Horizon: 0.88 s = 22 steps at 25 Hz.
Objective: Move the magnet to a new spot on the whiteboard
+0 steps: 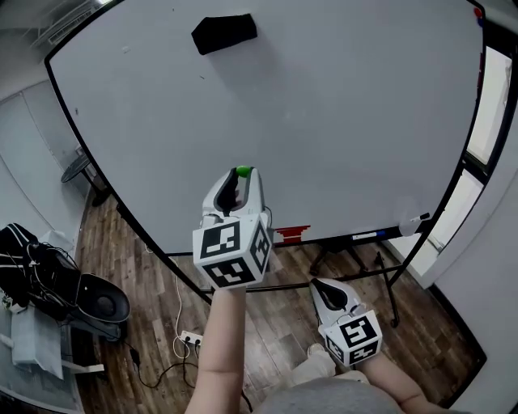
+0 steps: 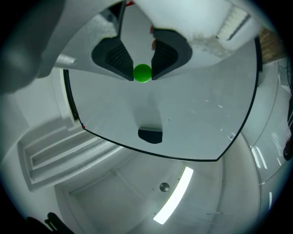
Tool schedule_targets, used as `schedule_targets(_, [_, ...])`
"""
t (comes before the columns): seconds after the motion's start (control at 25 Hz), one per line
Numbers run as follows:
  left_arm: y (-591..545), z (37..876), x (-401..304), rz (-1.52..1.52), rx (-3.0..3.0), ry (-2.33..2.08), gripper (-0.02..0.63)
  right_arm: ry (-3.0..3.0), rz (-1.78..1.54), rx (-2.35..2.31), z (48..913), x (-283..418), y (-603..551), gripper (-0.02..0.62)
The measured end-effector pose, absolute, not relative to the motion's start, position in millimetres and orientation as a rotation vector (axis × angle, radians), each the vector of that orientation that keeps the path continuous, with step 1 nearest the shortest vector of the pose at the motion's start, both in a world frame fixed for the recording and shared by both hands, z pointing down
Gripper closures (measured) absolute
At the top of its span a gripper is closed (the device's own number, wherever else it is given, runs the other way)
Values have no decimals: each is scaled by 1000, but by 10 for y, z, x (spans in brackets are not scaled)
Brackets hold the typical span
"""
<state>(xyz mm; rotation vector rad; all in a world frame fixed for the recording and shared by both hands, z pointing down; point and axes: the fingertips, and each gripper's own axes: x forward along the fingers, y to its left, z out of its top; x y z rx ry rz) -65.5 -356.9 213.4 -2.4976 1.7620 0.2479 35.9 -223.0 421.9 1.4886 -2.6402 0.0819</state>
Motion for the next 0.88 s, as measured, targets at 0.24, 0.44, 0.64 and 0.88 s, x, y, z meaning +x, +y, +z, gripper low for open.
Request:
schedule_targets(0.24, [-3807, 1928, -260, 232, -2504, 1684, 474, -2612, 82, 1510, 4215, 580, -2388, 594])
schedule_targets(0.44, [-4034, 1779, -66, 214, -2481, 1664, 474, -2601, 79, 1518, 4192, 733, -2540, 594])
schedule_targets(0.64, [-4287, 1643, 33, 221, -2450, 1683, 474, -2600, 74, 1518, 4167, 838, -2699, 594])
schedule_targets(0.88, [-4597, 1554, 52, 240, -2434, 1722, 474, -2593, 68, 1508, 4127, 933, -2899, 594])
